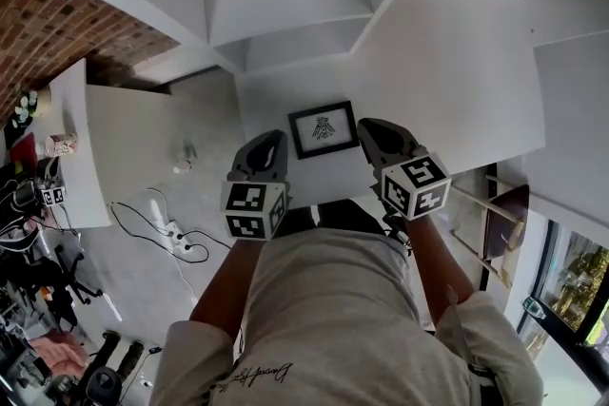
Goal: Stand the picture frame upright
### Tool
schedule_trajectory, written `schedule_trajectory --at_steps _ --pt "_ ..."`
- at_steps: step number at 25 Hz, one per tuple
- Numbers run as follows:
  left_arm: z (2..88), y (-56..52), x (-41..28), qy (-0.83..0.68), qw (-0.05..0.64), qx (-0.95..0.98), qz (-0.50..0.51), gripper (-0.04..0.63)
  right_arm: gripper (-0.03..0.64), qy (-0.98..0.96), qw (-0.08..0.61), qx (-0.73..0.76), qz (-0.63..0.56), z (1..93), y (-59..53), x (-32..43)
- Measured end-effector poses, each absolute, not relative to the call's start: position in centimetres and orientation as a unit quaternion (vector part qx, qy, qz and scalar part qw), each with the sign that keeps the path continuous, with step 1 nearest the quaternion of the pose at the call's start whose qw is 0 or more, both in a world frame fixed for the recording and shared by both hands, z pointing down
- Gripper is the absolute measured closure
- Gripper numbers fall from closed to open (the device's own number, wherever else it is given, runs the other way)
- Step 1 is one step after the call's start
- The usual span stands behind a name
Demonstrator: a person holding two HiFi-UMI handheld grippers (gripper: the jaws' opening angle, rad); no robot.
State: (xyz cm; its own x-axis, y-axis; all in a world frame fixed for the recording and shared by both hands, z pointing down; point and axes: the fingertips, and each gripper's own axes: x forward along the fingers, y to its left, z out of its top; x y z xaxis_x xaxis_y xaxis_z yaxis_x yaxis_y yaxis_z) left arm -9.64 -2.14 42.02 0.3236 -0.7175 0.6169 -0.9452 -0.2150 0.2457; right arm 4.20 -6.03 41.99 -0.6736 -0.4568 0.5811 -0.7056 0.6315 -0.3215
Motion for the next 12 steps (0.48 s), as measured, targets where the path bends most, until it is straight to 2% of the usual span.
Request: schedule_trajectory --at_steps 12 --pt "47.0 -2.7 -8.7 -0.542 0.344 0.74 0.2 0.568 0.588 -0.859 0.276 0.322 0.286 48.2 -6.2 4.6"
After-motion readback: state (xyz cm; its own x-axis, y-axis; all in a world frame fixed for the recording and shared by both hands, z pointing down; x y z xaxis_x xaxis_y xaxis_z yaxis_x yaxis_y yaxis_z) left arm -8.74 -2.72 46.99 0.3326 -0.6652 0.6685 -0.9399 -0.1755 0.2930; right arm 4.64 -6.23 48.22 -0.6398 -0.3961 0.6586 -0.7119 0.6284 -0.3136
